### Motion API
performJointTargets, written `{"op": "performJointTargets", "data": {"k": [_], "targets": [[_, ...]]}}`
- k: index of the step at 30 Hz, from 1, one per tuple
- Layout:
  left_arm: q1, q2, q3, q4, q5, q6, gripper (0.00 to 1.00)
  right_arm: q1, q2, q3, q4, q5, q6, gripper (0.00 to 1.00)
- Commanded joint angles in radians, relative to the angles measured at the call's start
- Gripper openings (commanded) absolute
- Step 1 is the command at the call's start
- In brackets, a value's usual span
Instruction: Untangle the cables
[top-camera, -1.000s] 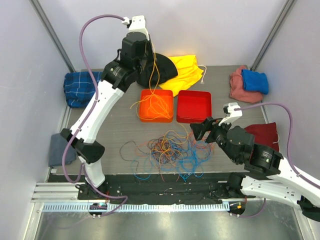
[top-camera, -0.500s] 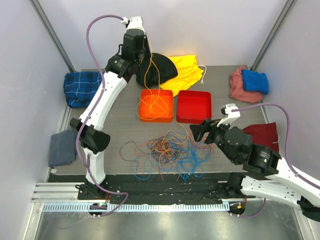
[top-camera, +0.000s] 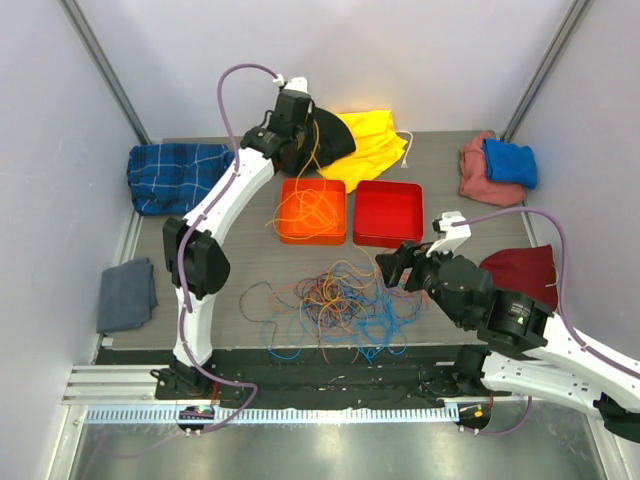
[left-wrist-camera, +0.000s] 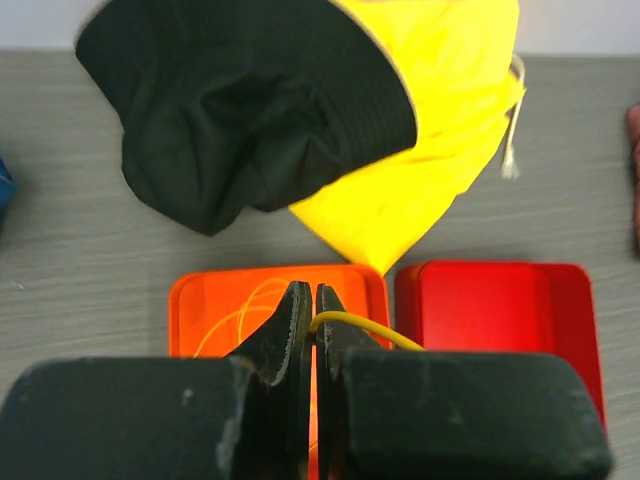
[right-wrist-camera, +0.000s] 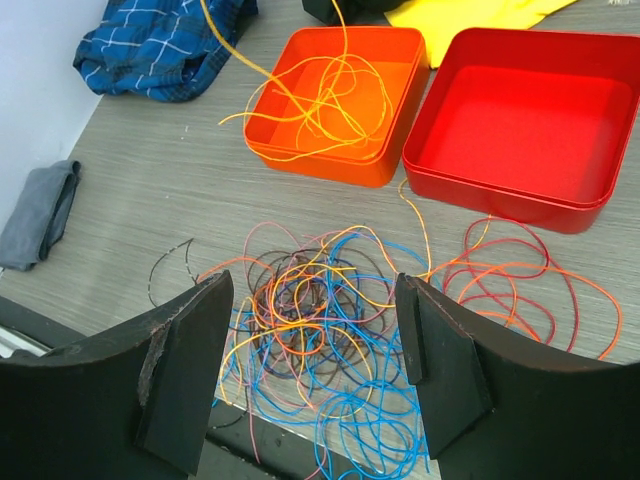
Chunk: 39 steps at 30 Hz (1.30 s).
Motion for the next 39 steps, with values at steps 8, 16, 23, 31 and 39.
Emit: {"op": "performJointTargets", "data": {"k": [8, 16, 23, 31, 39], "targets": [[-0.004, 0.003, -0.103, -0.002, 0.125, -0.040, 0.00, 0.002, 0.010, -0.027, 0.047, -0.008, 0.021, 0.74], [-0.030, 0.068, -0.002, -0.159, 0.018, 0.034, 0.61, 0.002, 0.005, -0.030, 0.049, -0.008, 0.025, 0.74], [-0.030, 0.086, 0.099, -0.269, -0.146, 0.077, 0.69, 0.004, 0.021, -0.030, 0.055, -0.012, 0.024, 0.74], [-0.061, -0.339, -0.373, -0.003, -0.354, -0.064, 0.81, 0.002, 0.054, -0.053, 0.067, -0.025, 0.016, 0.73], [-0.212, -0.676, -0.824, 0.050, -0.312, -0.196, 1.00, 0.002, 0.214, -0.125, 0.135, -0.124, 0.034, 0.73]]}}
